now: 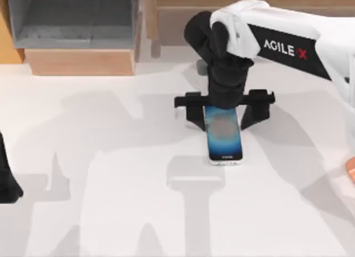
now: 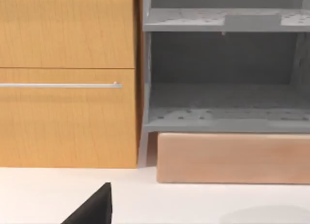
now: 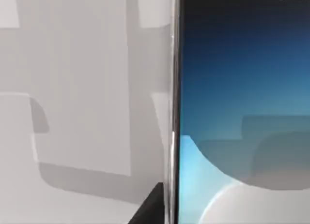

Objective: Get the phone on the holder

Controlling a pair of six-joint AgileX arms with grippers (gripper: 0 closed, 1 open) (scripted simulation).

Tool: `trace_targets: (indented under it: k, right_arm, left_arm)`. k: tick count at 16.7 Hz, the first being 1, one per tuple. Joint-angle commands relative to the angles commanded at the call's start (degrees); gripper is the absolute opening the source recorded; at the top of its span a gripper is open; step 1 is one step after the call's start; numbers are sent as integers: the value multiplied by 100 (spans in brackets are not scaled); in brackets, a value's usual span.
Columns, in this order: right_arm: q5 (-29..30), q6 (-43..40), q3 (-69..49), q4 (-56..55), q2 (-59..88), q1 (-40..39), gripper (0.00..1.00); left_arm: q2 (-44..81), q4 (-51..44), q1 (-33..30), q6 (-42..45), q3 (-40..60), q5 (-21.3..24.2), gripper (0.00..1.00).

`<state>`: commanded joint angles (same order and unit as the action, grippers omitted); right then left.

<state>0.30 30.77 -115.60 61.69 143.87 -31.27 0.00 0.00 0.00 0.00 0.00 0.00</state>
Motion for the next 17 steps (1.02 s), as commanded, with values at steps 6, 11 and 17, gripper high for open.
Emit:
trace_targets:
  k: [6,11,17]
  right_arm:
    - [0,0,0,0,0,0,0]
    - [0,0,0,0,0,0,0]
    - [103,-47,-216,373,-318,25,0]
  left_arm:
    - [0,0,0,0,0,0,100]
    - [0,0,0,0,0,0,100]
    - [0,0,0,0,0,0,100]
